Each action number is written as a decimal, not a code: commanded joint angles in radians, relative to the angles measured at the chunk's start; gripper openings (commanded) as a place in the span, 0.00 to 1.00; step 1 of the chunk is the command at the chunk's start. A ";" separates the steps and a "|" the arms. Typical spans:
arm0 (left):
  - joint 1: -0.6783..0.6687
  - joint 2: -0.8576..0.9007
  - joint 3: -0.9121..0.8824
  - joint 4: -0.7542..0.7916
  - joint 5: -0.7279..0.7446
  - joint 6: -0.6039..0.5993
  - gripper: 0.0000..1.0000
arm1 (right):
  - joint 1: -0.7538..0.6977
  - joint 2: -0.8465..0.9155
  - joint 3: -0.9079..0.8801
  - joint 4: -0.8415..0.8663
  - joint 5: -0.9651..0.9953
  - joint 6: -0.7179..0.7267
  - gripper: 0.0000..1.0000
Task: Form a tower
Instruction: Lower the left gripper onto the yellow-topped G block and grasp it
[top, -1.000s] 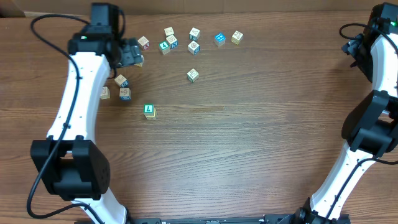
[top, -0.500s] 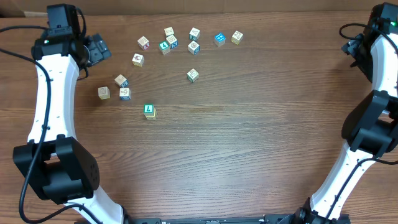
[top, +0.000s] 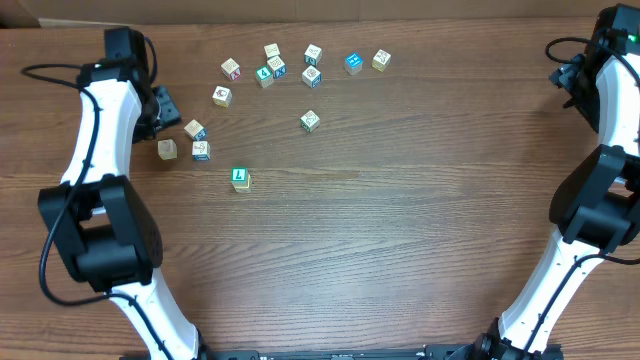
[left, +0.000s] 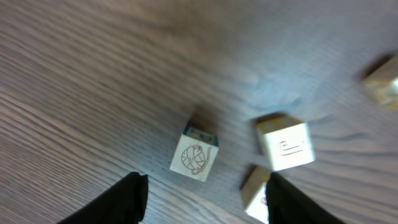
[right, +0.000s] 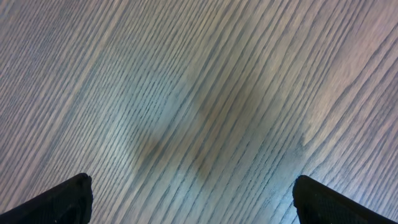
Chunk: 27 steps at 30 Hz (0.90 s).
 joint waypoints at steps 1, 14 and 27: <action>0.000 0.048 0.018 -0.024 0.015 0.064 0.62 | 0.000 0.007 0.015 0.003 0.014 0.000 1.00; -0.019 0.025 0.047 -0.067 0.187 0.160 0.66 | 0.000 0.007 0.015 0.003 0.014 0.000 1.00; -0.108 0.034 -0.059 -0.013 0.076 0.212 0.72 | 0.000 0.007 0.015 0.003 0.014 0.000 1.00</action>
